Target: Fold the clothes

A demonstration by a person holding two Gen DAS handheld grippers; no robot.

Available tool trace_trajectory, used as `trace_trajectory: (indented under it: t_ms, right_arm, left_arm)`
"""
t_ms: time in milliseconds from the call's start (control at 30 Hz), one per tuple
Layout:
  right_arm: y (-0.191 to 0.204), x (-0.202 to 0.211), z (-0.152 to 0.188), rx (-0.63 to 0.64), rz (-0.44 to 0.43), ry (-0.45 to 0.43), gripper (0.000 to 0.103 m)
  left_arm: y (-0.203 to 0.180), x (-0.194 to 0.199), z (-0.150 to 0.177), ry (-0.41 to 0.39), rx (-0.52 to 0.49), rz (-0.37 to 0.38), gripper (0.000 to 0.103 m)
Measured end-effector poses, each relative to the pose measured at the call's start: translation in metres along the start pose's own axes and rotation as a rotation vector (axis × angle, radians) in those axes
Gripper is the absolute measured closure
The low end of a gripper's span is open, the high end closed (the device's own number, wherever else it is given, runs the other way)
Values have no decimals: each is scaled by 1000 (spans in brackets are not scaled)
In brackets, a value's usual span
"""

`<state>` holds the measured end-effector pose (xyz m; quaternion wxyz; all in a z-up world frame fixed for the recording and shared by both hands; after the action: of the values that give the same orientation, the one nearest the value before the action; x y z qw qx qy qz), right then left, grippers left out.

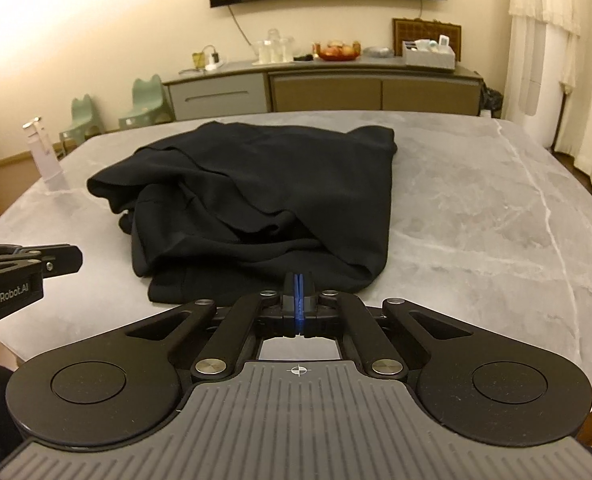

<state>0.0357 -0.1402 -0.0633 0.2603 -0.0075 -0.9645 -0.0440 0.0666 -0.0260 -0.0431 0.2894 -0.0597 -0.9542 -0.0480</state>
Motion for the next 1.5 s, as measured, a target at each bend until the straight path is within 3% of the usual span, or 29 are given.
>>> trace_trajectory:
  t_ms: [33, 67, 100, 167, 233, 433, 667, 833, 900, 933, 967, 1000, 1067, 1133, 1233, 1300, 1333, 1367, 1433, 1500]
  right_arm:
    - [-1, -2, -1, -5, 2, 0, 96]
    - [-1, -3, -1, -12, 3, -1, 87]
    - [-2, -5, -3, -17, 3, -7, 81]
    - [-3, -7, -6, -27, 4, -21, 34]
    - [-5, -10, -10, -33, 7, -36, 19]
    - [-14, -33, -17, -37, 29, -17, 14]
    - [-17, -91, -29, -6, 50, 15, 10]
    - [2, -144, -30, 63, 32, 63, 12]
    - [11, -161, -26, 103, 16, 92, 24]
    - [14, -168, -24, 116, 8, 109, 46]
    - [14, -174, -22, 123, -1, 127, 76]
    - [14, -180, -21, 130, -11, 145, 89]
    - [10, -185, -27, 142, -18, 149, 102]
    - [-6, -166, -65, 136, 10, 43, 103]
    - [-52, -75, -160, 32, 88, -295, 103]
    - [-82, -25, -189, 30, 177, -439, 103]
    - [-97, -21, -188, 26, 210, -429, 103]
    - [-112, -33, -178, 19, 235, -361, 103]
    - [-132, -73, -133, 7, 250, -142, 103]
    - [-128, -95, -94, -11, 223, -13, 90]
  left_arm:
    - [2, 0, -2, -8, 5, -4, 56]
    - [4, 0, -5, -15, 11, -10, 26]
    - [7, 1, -8, -23, 17, -17, 11]
    - [11, 2, -16, -55, 22, -26, 5]
    - [15, 0, -25, -65, 31, -31, 0]
    - [30, -29, -47, -55, 25, -20, 0]
    - [86, -100, -52, 15, 119, -18, 0]
    - [95, -140, -42, 52, 134, 4, 0]
    - [96, -153, -39, 61, 140, 16, 0]
    - [95, -157, -38, 62, 143, 23, 0]
    - [95, -161, -38, 64, 145, 30, 0]
    - [95, -164, -39, 64, 147, 33, 0]
    - [96, -163, -42, 47, 159, 43, 0]
    - [99, -158, -50, 19, 174, 51, 0]
    - [110, -142, -62, -52, 200, 40, 0]
    - [115, -138, -63, -68, 228, 24, 0]
    - [114, -139, -61, -59, 242, 37, 0]
    - [114, -140, -55, -44, 255, 46, 0]
    - [113, -144, -44, -14, 282, 61, 0]
    - [122, -145, -38, -3, 306, 57, 0]
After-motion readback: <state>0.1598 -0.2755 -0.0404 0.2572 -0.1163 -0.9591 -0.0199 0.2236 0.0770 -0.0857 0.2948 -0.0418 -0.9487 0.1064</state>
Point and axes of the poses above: each gripper's, at about its wrist camera, not at the fingertips, and x roughly against the way its jaws point, y to its left, z to its underside, the point moved 10 cm from there along -x, roughly the way its jaws point, and after that the axes turned 7 degrees about -y, right-handed, at the moved point
